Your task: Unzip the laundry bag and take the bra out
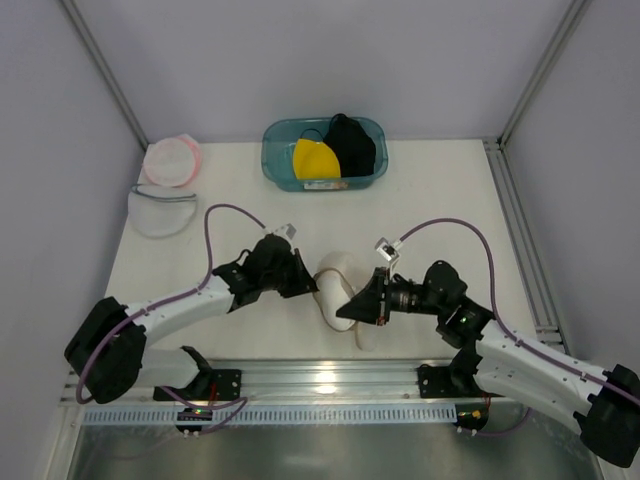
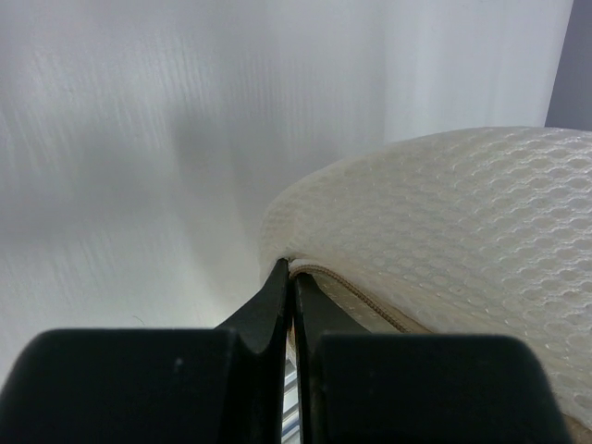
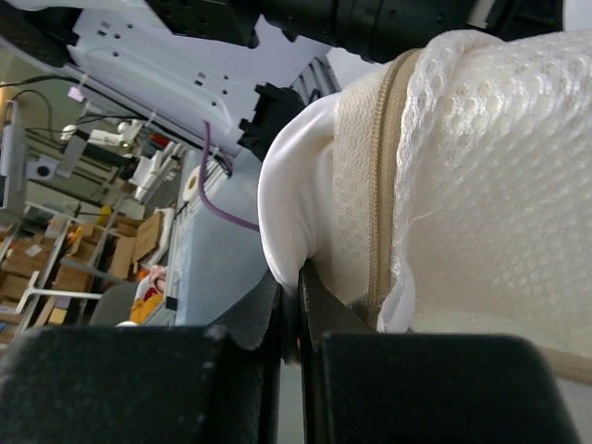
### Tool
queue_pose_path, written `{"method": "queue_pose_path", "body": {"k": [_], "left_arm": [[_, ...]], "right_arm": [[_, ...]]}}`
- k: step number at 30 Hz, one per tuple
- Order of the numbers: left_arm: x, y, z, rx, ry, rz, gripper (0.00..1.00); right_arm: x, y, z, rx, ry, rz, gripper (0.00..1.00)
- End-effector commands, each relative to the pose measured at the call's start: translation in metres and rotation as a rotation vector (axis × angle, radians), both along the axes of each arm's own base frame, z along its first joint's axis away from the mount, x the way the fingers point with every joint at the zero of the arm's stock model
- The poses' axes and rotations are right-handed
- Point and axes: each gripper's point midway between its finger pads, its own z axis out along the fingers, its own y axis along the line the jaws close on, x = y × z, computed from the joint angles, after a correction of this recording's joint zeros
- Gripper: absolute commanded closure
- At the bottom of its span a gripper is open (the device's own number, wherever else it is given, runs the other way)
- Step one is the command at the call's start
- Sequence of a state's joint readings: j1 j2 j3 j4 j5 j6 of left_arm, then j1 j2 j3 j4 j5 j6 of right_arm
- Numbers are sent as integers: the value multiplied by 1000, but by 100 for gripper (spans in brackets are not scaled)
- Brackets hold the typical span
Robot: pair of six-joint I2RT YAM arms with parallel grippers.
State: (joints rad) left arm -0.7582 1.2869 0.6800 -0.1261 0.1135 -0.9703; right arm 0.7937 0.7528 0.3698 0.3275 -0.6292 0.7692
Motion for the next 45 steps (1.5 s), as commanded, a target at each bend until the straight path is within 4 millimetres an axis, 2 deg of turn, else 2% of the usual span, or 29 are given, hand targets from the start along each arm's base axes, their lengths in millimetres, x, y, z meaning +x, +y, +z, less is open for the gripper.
{"method": "queue_pose_path", "body": {"k": [1,4,7,9,12,14,15,16,18,19,20,24,25,26,30,33,34,35,39,40,42,43,44,45], "left_arm": [[14,7,6,23,-43,55,100],[15,7,6,26,-44,54,100],[16,6,6,28,-44,53,100],[16,5,5,25,-43,51,100],[15,4,3,23,-34,45,100],[15,4,2,23,-32,46,100],[15,5,2,24,-33,48,100],[14,5,1,25,-30,46,100],[14,5,2,24,-33,48,100],[13,5,2,26,-31,46,100],[13,6,3,23,-32,46,100],[11,7,4,21,-34,49,100],[10,9,3,22,-31,54,100],[9,10,3,24,-29,54,100],[8,17,3,38,-33,77,100],[7,20,3,46,-29,87,99],[6,21,4,41,-28,87,94],[5,21,5,39,-30,87,91],[1,19,6,18,-20,78,86],[1,19,7,14,-22,77,86],[0,20,6,13,-19,81,86],[0,21,5,13,-19,83,86],[-1,20,6,7,-22,82,86],[-2,19,6,2,-16,76,86]], "right_arm": [[-46,-5,62,231,-108,245,96],[-60,-11,71,268,-147,310,96],[-82,-25,91,349,-228,399,96],[-78,-24,91,328,-218,372,96],[-58,-18,86,234,-244,252,96],[-42,-17,83,150,-268,158,96],[-26,-17,83,121,-266,68,96],[-19,-18,91,109,-285,21,96],[-2,-21,79,26,-274,-66,96],[17,-25,85,5,-282,-178,96],[28,-30,68,-76,-234,-237,96],[79,-59,43,-283,-182,-544,96],[89,-67,43,-317,-178,-614,96],[101,-80,32,-388,-162,-702,96],[130,-91,10,-547,-149,-824,96],[152,-94,17,-563,-166,-873,96],[163,-92,21,-559,-174,-887,96],[175,-100,23,-561,-171,-924,96],[219,-103,39,-544,-183,-953,96],[236,-96,46,-535,-188,-949,96],[257,-96,49,-543,-189,-942,96],[267,-86,67,-507,-212,-917,96],[282,-78,52,-537,-192,-894,96],[296,-75,70,-509,-223,-894,96]]}}
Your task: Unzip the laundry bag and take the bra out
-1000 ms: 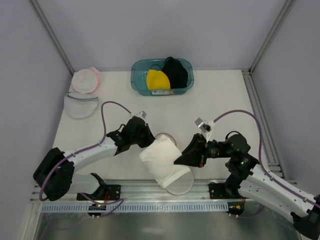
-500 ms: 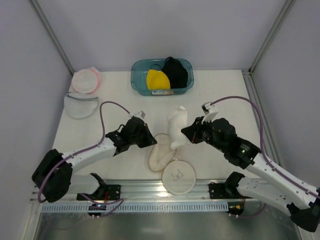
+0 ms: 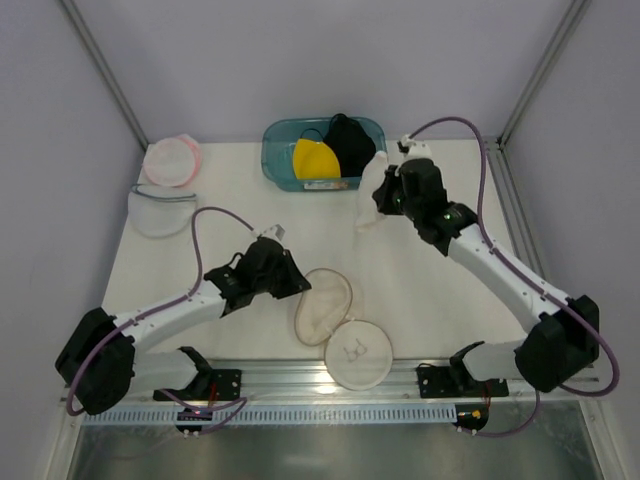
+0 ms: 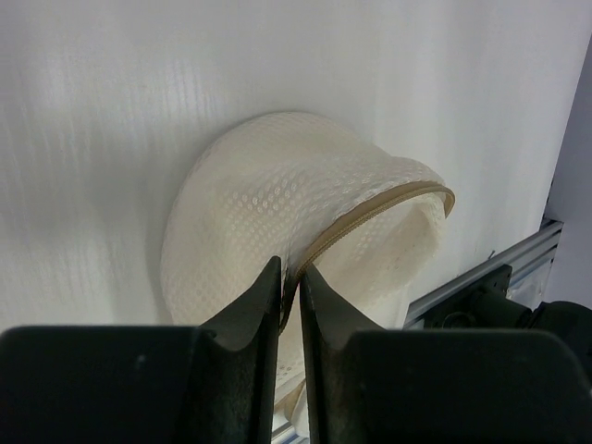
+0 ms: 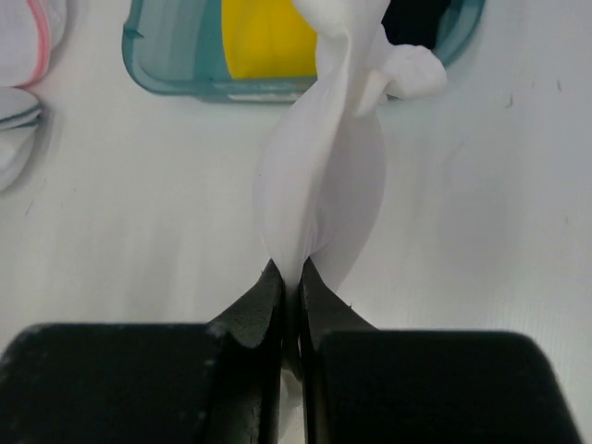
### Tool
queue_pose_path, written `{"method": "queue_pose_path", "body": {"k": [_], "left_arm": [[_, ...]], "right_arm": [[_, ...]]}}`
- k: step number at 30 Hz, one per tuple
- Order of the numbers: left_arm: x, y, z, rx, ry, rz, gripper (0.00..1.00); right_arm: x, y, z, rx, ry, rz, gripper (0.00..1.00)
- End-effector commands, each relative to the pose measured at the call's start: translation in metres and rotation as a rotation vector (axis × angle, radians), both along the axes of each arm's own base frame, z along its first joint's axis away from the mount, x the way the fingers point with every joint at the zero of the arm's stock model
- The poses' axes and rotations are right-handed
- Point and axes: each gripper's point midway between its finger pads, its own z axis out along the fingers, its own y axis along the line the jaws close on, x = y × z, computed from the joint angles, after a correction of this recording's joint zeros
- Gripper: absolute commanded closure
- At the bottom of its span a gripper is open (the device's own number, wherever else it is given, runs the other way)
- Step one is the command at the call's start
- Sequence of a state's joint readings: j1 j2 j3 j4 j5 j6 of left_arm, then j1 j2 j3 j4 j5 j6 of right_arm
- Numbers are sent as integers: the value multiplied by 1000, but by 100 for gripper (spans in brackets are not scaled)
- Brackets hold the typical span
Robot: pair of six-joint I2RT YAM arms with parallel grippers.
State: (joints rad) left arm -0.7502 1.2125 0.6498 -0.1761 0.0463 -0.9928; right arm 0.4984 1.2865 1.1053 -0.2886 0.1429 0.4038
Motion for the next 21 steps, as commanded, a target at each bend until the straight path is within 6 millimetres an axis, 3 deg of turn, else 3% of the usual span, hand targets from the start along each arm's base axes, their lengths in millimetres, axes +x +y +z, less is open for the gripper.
{"method": "queue_pose_path", "body": {"k": [1,2,6,9,15,16,17,19,20,21], "left_arm": [[-2,0,5,-27,-4,2,86],[-1,-1,7,-36,-9,1,86],[-2,-2,10,-45,-15,-6,90],[-2,-2,13,-51,-22,-5,93],[-3,0,15,-55,-29,-3,97],[-4,0,15,-55,-27,-2,98],[-4,0,16,-58,-27,0,98],[-6,1,16,-66,-24,1,98],[-6,1,15,-68,-21,4,98],[-8,3,12,-64,-15,5,99]], "right_arm": [[48,29,56,57,-145,99,96],[54,40,58,75,-138,151,96],[110,70,62,145,-125,240,96],[135,84,62,209,-123,297,96],[201,103,30,273,-102,301,96],[210,106,37,277,-125,299,96],[222,109,11,271,-93,297,96],[237,108,13,297,-115,305,96],[246,108,-11,306,-81,295,96],[255,104,-9,314,-94,286,96]]}}
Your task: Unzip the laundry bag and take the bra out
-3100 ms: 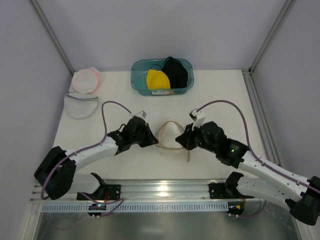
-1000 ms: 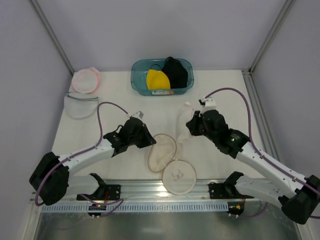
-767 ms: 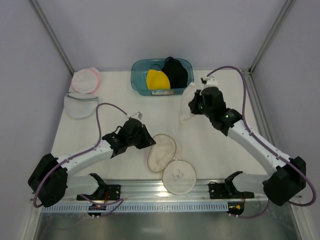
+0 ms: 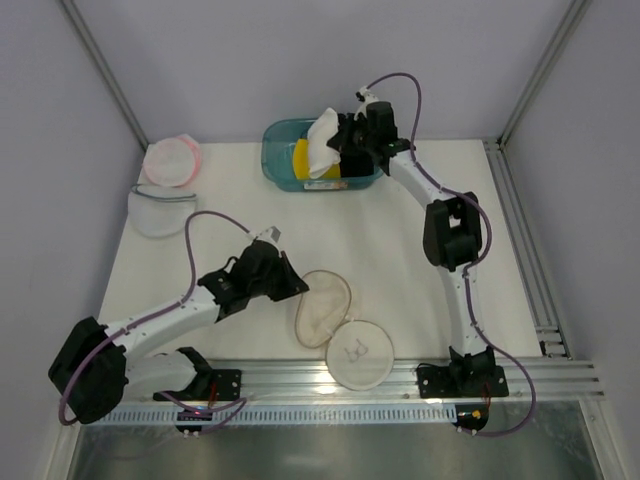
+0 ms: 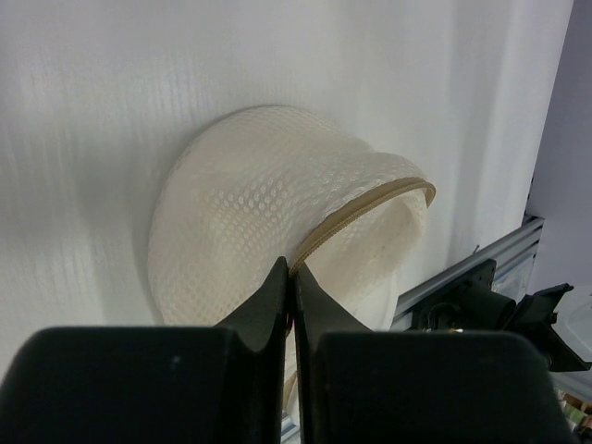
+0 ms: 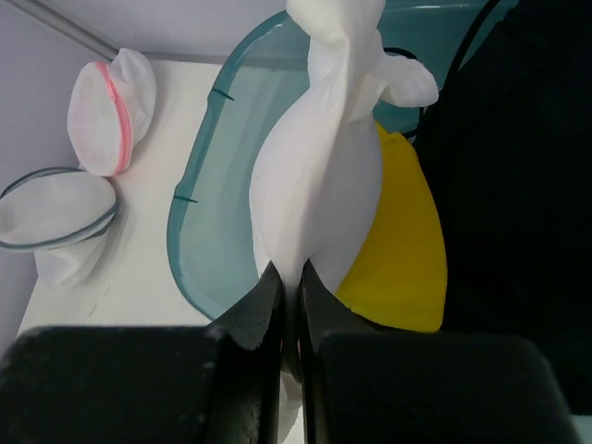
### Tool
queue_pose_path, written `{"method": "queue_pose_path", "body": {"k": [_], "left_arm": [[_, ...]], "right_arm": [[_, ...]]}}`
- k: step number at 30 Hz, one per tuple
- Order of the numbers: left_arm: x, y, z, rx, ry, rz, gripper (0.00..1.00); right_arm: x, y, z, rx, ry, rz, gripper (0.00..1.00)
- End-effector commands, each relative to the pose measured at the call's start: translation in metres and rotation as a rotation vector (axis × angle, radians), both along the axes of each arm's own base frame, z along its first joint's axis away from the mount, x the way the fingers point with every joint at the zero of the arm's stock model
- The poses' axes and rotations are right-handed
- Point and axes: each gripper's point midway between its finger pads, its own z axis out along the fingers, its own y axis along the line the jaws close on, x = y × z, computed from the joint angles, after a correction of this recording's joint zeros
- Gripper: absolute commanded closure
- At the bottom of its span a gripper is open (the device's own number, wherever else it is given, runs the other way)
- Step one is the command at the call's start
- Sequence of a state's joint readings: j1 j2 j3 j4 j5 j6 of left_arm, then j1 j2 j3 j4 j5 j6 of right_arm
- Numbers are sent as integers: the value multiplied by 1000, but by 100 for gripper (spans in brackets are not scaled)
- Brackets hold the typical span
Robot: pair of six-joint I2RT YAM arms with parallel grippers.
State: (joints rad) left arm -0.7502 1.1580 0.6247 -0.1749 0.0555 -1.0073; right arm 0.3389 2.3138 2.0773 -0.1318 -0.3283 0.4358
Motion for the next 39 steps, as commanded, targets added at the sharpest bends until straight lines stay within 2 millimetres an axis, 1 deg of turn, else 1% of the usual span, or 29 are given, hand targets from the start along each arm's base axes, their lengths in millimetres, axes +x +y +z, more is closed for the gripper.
{"method": "queue_pose_path", "body": {"k": [1,2,9,10,11,12,14,15,16,18,20,21,22,23,24,25,26,27,28,29,30,31,32,33,34,35,36,37,39], "left_arm": [[-4,1,4,-33,-3,4,99],[-4,2,6,-36,-9,8,99],[-9,11,3,-26,-5,31,100],[-9,12,3,-23,-8,33,100],[-9,13,3,-22,-8,34,100],[-9,13,5,-24,-11,35,100],[-9,13,5,-25,-14,35,100],[-9,13,5,-24,-15,36,100],[-9,13,5,-24,-13,35,100],[-9,13,4,-22,-11,35,100],[-9,14,5,-19,-13,37,100],[-9,15,5,-20,-15,37,100],[-9,14,7,-23,-17,36,100],[-9,15,7,-21,-18,38,100],[-10,15,6,-19,-18,37,100],[-9,16,8,-23,-21,39,100],[-8,16,8,-21,-25,46,100],[-8,16,7,-21,-24,42,100],[-9,16,7,-21,-25,42,100],[-8,16,8,-25,-27,43,100],[-8,16,9,-27,-29,44,100],[-8,16,8,-27,-28,43,100],[-8,16,9,-29,-30,45,100],[-7,16,9,-30,-31,48,100],[-8,16,8,-32,-29,50,100],[-8,16,8,-33,-30,52,100],[-8,17,7,-34,-29,57,100],[-7,18,8,-38,-31,68,100],[-9,19,6,-46,-30,75,100]], "right_arm": [[24,0,34,97,-91,14,96],[30,-1,17,99,-69,13,96],[58,-15,16,154,-76,-42,96],[57,-17,8,128,-51,-48,83],[59,-20,5,109,-49,-70,57],[58,-24,4,91,-40,-87,40],[55,-30,2,43,-54,-107,18],[52,-36,-14,14,-30,-134,7],[51,-40,5,17,-73,-147,1],[45,-46,2,-14,-87,-158,1],[38,-52,27,-27,-137,-165,1],[34,-59,18,-49,-128,-191,0],[31,-62,28,-51,-164,-210,1],[21,-70,65,-42,-233,-234,0],[11,-75,55,-55,-236,-250,0],[5,-84,63,-68,-257,-294,1],[-11,-91,100,-52,-318,-315,1],[-24,-94,84,-77,-303,-319,1],[-32,-105,87,-95,-313,-380,1],[-50,-113,112,-86,-355,-409,1],[-64,-119,89,-134,-314,-421,1],[-77,-118,85,-157,-299,-429,1],[-90,-132,63,-218,-253,-486,1],[-110,-137,74,-236,-259,-506,0],[-126,-131,68,-255,-249,-501,1],[-146,-142,41,-314,-200,-535,1],[-168,-144,53,-295,-216,-537,0],[-183,-142,47,-287,-199,-531,1],[-228,-136,14,-324,-121,-496,0]]}}
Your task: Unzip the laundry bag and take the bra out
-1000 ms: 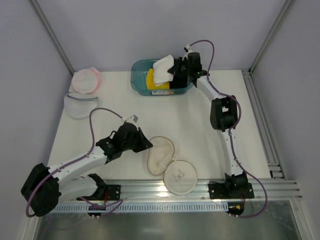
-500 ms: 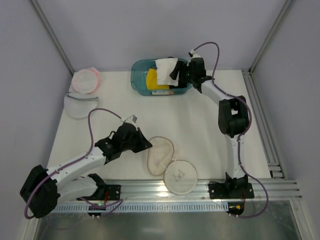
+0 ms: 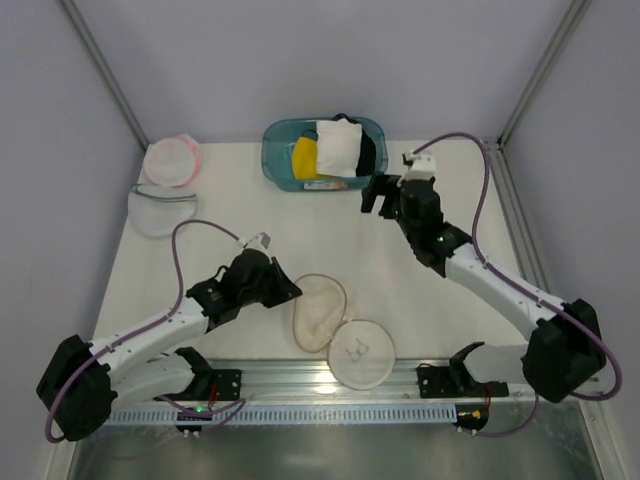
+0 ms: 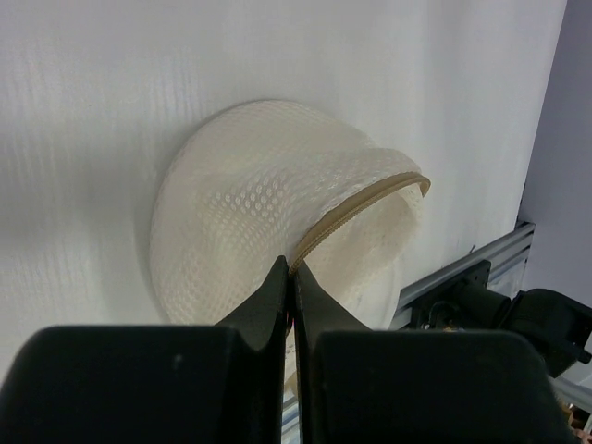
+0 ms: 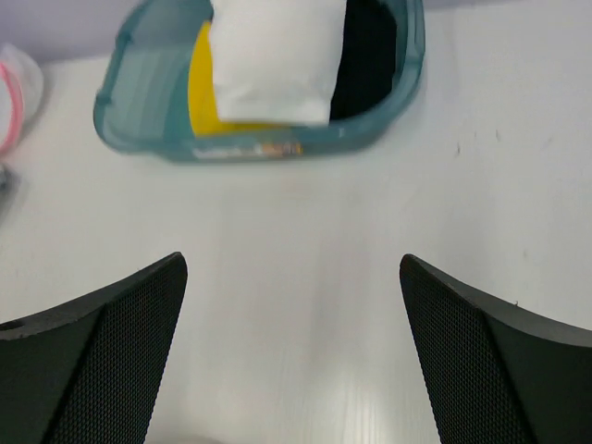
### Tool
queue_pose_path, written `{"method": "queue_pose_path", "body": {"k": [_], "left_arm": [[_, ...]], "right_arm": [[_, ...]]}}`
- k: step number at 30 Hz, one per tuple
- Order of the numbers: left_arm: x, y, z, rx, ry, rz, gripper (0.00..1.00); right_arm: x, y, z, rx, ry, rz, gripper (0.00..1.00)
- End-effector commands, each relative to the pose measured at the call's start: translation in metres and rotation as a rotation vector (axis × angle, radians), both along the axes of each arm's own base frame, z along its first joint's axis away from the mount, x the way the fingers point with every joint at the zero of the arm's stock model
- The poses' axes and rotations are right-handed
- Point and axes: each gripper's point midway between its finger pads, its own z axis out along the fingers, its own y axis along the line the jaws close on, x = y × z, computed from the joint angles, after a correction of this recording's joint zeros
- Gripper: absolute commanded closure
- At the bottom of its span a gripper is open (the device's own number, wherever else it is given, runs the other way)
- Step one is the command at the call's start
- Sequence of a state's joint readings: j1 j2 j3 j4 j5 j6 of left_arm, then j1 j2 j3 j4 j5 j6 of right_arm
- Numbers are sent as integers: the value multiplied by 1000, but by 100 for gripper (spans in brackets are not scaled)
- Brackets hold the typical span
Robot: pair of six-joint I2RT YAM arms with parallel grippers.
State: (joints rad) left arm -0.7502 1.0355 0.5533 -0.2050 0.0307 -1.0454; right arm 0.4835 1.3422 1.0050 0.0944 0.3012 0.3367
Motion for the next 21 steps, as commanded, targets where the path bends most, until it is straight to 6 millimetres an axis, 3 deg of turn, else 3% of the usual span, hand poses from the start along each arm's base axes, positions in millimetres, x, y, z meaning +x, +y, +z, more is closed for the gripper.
{"method": "queue_pose_path", "body": {"k": [1,2,3,4,5,6,7,8,9,15,21], "left_arm": [[8,7,4,-15,-36,64,100],[7,9,1,-15,-32,72,100],[7,10,5,-25,-43,80,100],[8,12,5,-25,-49,90,100],[7,12,7,-31,-49,96,100],[7,13,8,-35,-52,99,100],[7,14,10,-39,-58,101,100],[8,15,12,-41,-65,108,100],[8,15,14,-43,-68,109,100],[4,21,12,-43,-58,132,100],[1,39,12,-58,-55,224,100]], "right_arm": [[-63,-16,-30,-14,85,-67,1],[-88,-6,-47,-11,120,-21,1],[-107,-10,-58,-17,163,-23,1],[-124,-10,-47,33,141,3,1],[-146,-1,-63,56,178,46,1],[-162,-5,-74,51,219,52,0],[-176,-7,-71,88,215,71,1],[-192,-12,-92,78,284,71,1],[-205,-9,-99,82,311,98,1],[-264,-8,-157,107,532,161,0],[-286,-3,-197,44,658,151,1]]}}
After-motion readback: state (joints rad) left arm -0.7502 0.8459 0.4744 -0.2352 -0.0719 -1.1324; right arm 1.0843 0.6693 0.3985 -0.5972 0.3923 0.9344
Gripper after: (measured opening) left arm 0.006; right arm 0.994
